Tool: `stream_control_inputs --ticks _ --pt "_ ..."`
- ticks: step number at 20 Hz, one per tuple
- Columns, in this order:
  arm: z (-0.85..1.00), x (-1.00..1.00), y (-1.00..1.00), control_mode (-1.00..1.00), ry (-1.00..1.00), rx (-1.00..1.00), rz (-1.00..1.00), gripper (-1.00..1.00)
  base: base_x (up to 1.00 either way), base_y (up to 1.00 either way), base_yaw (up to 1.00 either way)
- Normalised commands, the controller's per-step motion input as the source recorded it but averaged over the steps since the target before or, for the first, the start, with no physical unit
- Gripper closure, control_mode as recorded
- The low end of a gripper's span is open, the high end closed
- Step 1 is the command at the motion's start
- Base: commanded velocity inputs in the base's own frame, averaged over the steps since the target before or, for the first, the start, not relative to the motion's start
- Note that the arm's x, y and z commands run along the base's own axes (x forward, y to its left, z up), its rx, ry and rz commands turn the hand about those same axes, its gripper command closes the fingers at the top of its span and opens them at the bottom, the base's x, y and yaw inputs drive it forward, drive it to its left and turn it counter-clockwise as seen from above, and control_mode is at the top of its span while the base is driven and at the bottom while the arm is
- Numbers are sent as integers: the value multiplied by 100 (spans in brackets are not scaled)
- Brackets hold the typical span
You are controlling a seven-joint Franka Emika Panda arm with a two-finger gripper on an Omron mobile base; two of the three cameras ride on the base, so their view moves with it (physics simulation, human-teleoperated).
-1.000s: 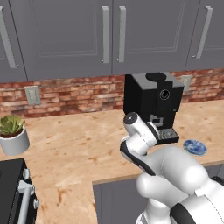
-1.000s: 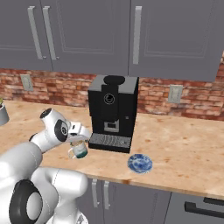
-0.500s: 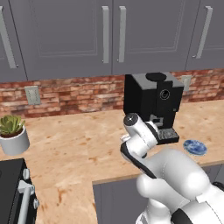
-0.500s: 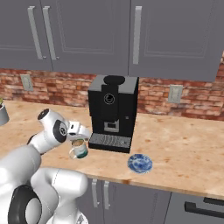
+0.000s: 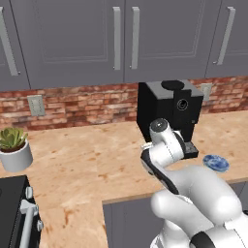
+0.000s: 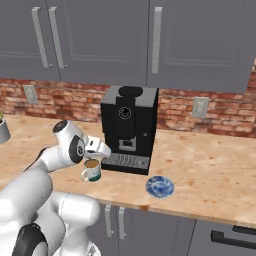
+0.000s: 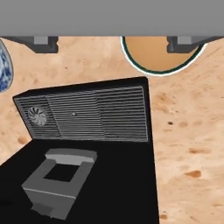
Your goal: Take a sugar cube from the saucer and place it inside the coffee. Then, grab milk from the fridge and place it next to the coffee on the counter to sweeten the coffee.
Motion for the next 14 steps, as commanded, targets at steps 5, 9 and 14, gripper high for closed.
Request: stream_control_inputs --ticks 5,9,14 --pt "49 -32 0 -100 0 8 1 -100 0 0 0" --pt "50 -39 0 -100 0 9 5 -100 0 0 0" --pt "38 -59 -3 -100 0 14 13 -100 0 0 0"
